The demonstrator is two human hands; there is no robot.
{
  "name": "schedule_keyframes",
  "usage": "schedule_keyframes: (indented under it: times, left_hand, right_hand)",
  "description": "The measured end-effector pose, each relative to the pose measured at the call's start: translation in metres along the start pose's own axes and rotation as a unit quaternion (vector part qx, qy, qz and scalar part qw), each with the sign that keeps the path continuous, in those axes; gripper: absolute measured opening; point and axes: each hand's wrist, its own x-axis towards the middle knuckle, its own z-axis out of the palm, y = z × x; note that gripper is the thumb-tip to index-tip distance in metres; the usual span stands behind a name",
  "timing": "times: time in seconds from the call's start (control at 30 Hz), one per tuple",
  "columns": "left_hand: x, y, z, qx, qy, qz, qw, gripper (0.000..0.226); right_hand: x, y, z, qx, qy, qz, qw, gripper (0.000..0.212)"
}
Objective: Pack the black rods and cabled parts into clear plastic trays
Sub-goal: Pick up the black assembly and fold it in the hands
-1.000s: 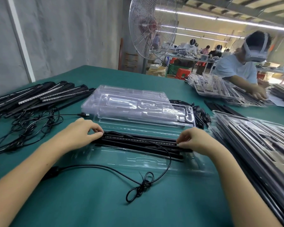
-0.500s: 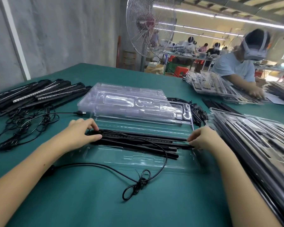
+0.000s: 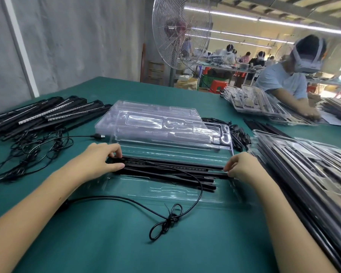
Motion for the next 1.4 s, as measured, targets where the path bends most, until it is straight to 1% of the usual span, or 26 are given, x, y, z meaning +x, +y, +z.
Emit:
schedule_keyframes:
  times: [0.07, 0.13, 0.23, 0.5, 0.6, 0.67, 0.73, 0.77, 0.83, 0.9, 1.0, 1.1, 1.13, 1.23, 1.27, 1.33, 1.4]
  left_hand:
    - [-0.001, 0.000, -0.001, 0.000, -0.001, -0.001, 1.000, 0.016]
    - [-0.001, 0.001, -0.001, -0.004, 0.005, -0.001, 1.000, 0.016]
    - [-0.002, 0.002, 0.000, -0.002, 0.011, 0.001, 1.000, 0.017]
    - [-0.003, 0.000, 0.002, -0.008, 0.013, 0.002, 1.000, 0.020]
    - [-0.004, -0.002, 0.001, -0.011, 0.009, 0.005, 1.000, 0.019]
    - [-0.003, -0.002, 0.000, -0.011, 0.008, 0.007, 1.000, 0.018]
    - [-0.003, -0.003, 0.000, -0.012, 0.008, 0.008, 1.000, 0.017]
    - [-0.003, -0.003, 0.001, -0.015, 0.009, 0.006, 1.000, 0.017]
    - [-0.002, -0.004, 0.001, -0.022, 0.009, 0.005, 1.000, 0.016]
    - [-0.002, -0.005, 0.003, -0.036, 0.011, 0.007, 0.999, 0.015]
    - [-0.002, -0.007, 0.004, -0.081, 0.028, 0.011, 0.996, 0.014]
    - [0.000, -0.009, 0.005, -0.100, 0.039, 0.023, 0.994, 0.014]
    - [0.001, -0.010, 0.005, -0.096, 0.038, 0.031, 0.994, 0.014]
    - [0.004, -0.013, 0.003, -0.088, 0.018, 0.046, 0.995, 0.016]
    - [0.005, -0.014, 0.001, -0.084, 0.008, 0.048, 0.995, 0.018]
    - [0.006, -0.015, -0.001, -0.073, -0.010, 0.053, 0.996, 0.022]
    - [0.006, -0.016, -0.003, -0.053, -0.026, 0.063, 0.996, 0.029]
  right_hand:
    - [0.000, -0.005, 0.004, -0.005, 0.012, -0.046, 0.999, 0.017]
    - [-0.002, -0.012, 0.009, 0.016, 0.009, -0.100, 0.995, 0.013]
    - [-0.001, -0.019, 0.017, 0.017, -0.003, -0.141, 0.990, 0.012]
    - [0.003, -0.023, 0.033, -0.007, 0.027, -0.122, 0.992, 0.029]
    - [0.002, -0.025, 0.032, -0.005, 0.018, -0.113, 0.993, 0.036]
    - [-0.001, -0.025, 0.027, 0.000, -0.001, -0.114, 0.994, 0.032]
    - [-0.003, -0.022, 0.020, 0.012, -0.036, -0.123, 0.992, 0.018]
    - [-0.004, -0.022, 0.016, 0.017, -0.067, -0.127, 0.989, 0.022]
    - [-0.007, -0.020, 0.010, 0.018, -0.121, -0.125, 0.984, 0.042]
    - [-0.008, -0.020, 0.009, 0.011, -0.130, -0.121, 0.984, 0.051]
    - [-0.009, -0.022, 0.011, 0.015, -0.120, -0.118, 0.986, 0.052]
    - [-0.010, -0.025, 0.012, 0.000, -0.120, -0.118, 0.986, 0.048]
    - [-0.011, -0.028, 0.011, -0.003, -0.105, -0.128, 0.986, 0.043]
    - [-0.014, -0.039, 0.015, 0.025, -0.024, -0.178, 0.983, 0.015]
    - [-0.016, -0.044, 0.018, 0.033, -0.007, -0.192, 0.981, 0.010]
    - [-0.021, -0.054, 0.027, 0.023, -0.012, -0.206, 0.978, 0.009]
    - [-0.024, -0.061, 0.037, -0.029, -0.034, -0.214, 0.976, 0.011]
